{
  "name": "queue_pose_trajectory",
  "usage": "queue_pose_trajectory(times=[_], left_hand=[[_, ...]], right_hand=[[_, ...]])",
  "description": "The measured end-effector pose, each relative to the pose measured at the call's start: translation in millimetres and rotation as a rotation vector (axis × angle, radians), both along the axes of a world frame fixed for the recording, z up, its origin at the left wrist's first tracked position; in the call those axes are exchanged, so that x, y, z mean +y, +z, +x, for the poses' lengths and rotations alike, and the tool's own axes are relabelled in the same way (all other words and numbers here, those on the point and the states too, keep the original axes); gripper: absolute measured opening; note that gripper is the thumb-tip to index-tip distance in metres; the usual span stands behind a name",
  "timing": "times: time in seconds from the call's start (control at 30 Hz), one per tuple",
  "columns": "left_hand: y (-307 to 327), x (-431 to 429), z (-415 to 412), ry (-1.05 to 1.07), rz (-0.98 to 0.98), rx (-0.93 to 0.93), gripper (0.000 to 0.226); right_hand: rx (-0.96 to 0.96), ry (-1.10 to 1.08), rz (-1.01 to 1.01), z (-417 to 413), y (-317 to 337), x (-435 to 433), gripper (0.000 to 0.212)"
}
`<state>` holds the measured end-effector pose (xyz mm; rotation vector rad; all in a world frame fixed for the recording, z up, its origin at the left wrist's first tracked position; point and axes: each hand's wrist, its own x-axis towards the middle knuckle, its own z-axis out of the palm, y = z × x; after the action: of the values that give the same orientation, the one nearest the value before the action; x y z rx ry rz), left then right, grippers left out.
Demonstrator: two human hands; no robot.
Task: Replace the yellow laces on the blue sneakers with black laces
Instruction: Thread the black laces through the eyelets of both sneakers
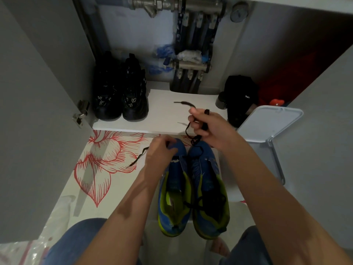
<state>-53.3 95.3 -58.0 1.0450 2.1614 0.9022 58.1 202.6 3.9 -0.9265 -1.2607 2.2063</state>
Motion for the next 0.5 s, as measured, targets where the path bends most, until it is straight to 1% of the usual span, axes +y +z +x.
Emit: queue_pose_trajectory(times=[0.07, 0.17, 0.27, 0.37, 0.43, 0.5], left_hand=[[-1, 3, 9, -0.072, 0.061, -0.045, 0.038], [0, 9, 18, -0.119, 0.094, -0.212, 0.042], [4, 12, 22, -0.198, 0.122, -0.345, 0.038], [5, 10, 25, -0.281, 0.085, -0.412, 0.020], [5, 11, 23, -0.185, 0.090, -0.429, 0.021], [5, 12, 15, -0.001, 0.134, -0.368, 0.023]], right_hand=[[0.064, -0.014, -0.026, 0, 7, 0, 0.013], [0.181, -0.014, -0.109, -6, 17, -2, 0.017], [0.284, -0.016, -0.208, -12, 24, -2, 0.021], [0.354, -0.130, -0.349, -16, 22, 0, 0.018], [0.270, -0.219, -0.303, -14, 14, 5, 0.016], [0.037, -0.251, -0.121, -9, 2, 7, 0.012]])
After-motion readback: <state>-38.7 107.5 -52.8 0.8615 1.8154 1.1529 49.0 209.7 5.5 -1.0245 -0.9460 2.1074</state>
